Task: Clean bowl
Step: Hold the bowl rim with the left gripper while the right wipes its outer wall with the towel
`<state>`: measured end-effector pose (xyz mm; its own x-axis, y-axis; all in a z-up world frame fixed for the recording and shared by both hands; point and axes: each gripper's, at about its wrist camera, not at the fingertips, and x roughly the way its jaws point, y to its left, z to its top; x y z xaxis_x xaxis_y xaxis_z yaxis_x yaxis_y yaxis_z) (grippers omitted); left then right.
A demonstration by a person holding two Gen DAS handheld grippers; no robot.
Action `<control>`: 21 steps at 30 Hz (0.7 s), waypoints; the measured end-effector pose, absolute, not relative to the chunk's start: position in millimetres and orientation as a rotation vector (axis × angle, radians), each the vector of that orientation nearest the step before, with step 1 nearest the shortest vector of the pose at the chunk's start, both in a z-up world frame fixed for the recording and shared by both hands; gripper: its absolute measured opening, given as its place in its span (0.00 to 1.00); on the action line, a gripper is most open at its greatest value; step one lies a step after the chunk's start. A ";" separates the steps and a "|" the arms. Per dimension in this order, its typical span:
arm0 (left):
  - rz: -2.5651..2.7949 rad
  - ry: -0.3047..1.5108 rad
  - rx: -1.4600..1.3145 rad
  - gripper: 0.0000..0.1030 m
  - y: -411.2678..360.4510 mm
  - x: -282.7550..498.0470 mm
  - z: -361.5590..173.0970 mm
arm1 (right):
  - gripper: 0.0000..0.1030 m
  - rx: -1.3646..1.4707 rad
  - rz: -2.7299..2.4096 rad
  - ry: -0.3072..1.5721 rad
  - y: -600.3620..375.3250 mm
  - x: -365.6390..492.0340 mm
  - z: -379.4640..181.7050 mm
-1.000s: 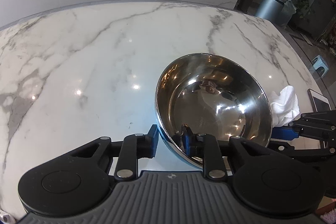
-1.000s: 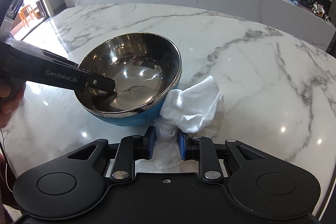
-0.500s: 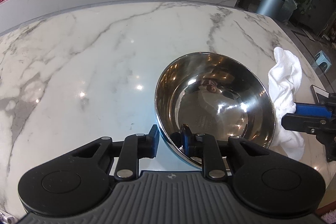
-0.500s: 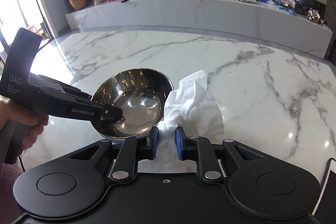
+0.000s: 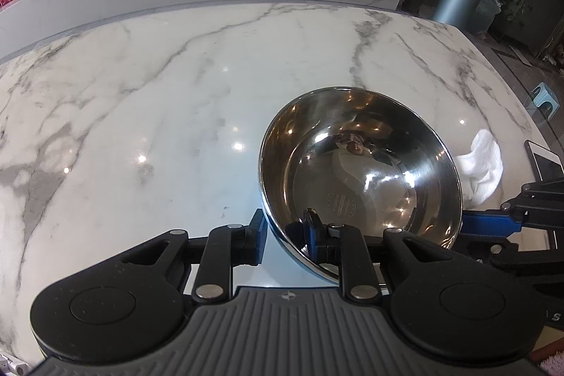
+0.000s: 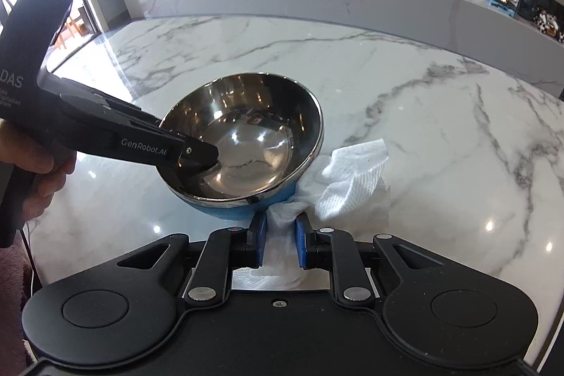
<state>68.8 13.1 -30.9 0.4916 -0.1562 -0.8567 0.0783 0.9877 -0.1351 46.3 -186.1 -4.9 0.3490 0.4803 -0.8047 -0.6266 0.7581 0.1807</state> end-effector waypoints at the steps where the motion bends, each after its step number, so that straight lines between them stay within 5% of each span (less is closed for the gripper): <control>1: -0.143 1.048 -0.082 0.20 13.4 68.7 -31.2 | 0.16 -0.176 0.724 0.984 -184.1 46.1 -7.0; 21: -0.166 1.051 -0.056 0.21 12.6 71.4 -30.5 | 0.15 -0.171 0.716 0.940 -192.8 44.1 5.5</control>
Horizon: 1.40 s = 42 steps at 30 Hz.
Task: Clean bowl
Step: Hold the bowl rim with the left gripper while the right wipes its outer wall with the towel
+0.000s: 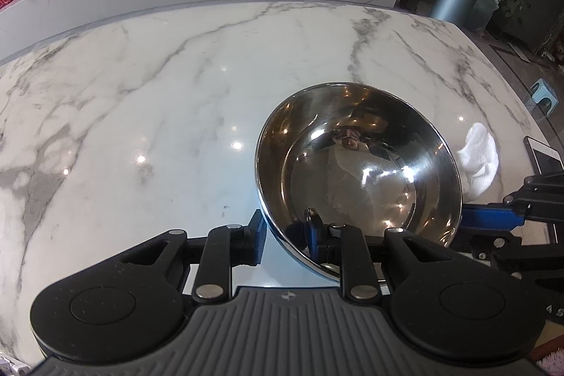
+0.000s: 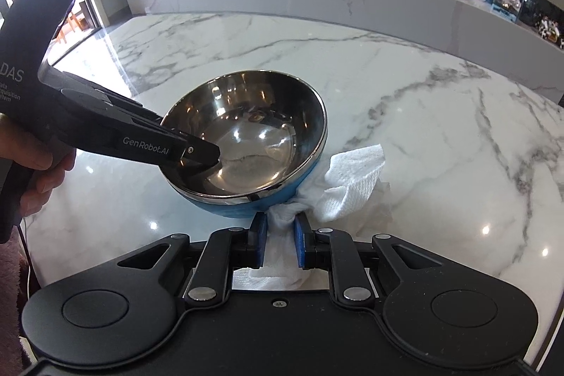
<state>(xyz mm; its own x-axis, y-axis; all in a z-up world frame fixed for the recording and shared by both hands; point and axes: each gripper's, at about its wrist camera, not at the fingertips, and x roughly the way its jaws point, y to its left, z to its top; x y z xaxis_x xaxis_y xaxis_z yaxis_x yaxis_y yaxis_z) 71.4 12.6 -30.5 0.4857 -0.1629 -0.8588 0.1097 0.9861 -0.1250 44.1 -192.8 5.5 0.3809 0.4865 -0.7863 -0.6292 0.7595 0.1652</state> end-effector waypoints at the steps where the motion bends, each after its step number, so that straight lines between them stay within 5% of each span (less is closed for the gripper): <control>1: -0.177 1.051 -0.047 0.22 12.9 71.2 -30.2 | 0.14 -0.167 0.716 0.929 -195.1 44.2 8.3; 14: -0.241 1.039 0.034 0.21 7.6 65.8 -28.8 | 0.10 -0.076 0.654 0.876 -225.2 63.2 23.2; 18: -0.254 1.040 0.050 0.21 8.4 63.6 -28.0 | 0.40 -0.117 0.697 0.915 -225.5 65.8 15.0; 29: -0.267 1.044 0.051 0.21 10.7 65.3 -29.0 | 0.39 -0.085 0.729 1.008 -218.1 84.6 -16.8; 38: -0.268 1.042 0.048 0.23 8.8 65.2 -31.0 | 0.29 -0.126 0.724 1.026 -204.3 79.3 -29.3; 42: -0.265 1.042 0.047 0.25 8.0 65.3 -31.4 | 0.17 -0.163 0.710 1.015 -195.4 72.4 -28.2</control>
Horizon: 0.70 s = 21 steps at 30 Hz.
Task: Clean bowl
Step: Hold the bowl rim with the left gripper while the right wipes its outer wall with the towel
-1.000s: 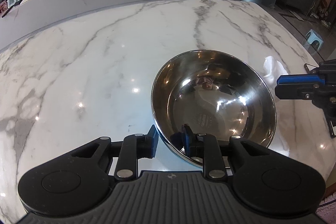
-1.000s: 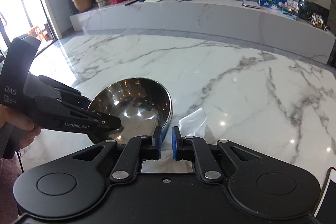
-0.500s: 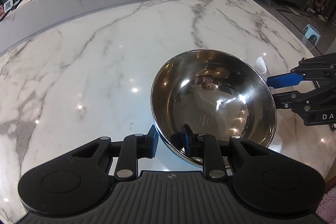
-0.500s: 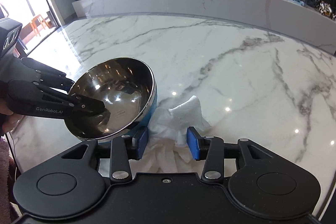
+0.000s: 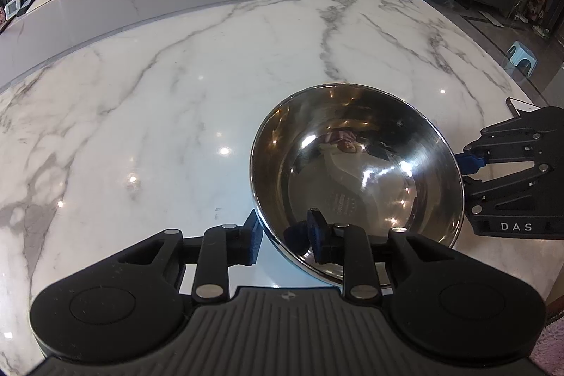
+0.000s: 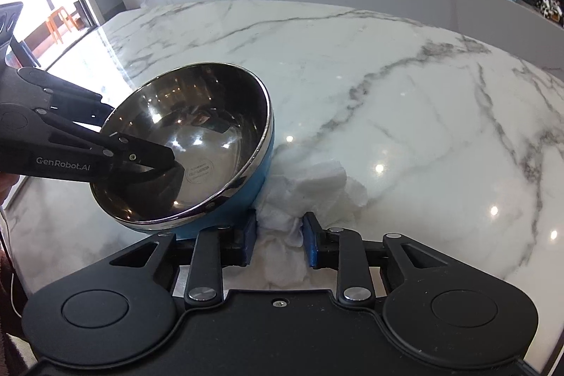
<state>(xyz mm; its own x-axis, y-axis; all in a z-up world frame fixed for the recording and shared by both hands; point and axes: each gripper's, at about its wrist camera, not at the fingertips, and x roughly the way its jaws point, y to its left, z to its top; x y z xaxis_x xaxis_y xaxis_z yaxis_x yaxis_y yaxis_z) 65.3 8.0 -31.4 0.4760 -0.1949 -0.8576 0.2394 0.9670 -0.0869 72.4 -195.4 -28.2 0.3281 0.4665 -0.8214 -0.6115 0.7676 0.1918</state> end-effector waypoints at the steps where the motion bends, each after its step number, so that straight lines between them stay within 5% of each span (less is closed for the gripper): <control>1: -0.264 1.042 0.042 0.25 8.4 65.4 -31.6 | 0.16 -0.166 0.706 1.013 -194.4 71.4 -27.8; 21: -0.222 1.054 -0.002 0.24 8.1 64.6 -32.2 | 0.13 -0.193 0.761 0.947 -205.5 25.0 20.0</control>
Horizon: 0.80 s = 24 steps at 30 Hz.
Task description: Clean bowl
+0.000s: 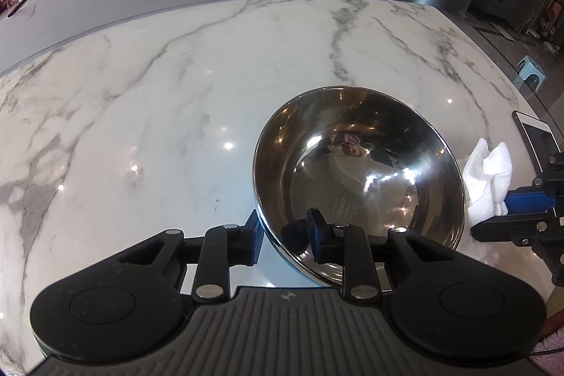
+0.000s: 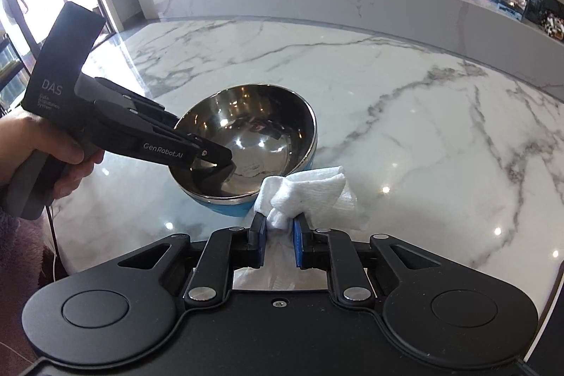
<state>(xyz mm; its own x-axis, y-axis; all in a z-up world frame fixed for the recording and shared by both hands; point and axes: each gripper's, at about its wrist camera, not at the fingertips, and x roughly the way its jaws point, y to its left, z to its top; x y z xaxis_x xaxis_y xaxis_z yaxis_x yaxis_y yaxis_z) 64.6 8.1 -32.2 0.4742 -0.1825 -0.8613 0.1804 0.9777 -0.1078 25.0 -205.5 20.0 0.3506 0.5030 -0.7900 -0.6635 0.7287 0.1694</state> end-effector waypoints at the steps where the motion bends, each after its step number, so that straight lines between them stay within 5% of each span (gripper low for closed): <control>1: -0.222 1.053 0.000 0.24 8.0 64.6 -32.3 | 0.13 -0.214 0.760 0.941 -202.2 24.1 19.1; 24: -0.314 0.943 0.171 0.30 2.7 50.9 -33.8 | 0.13 -0.297 0.745 0.974 -180.2 32.8 -9.0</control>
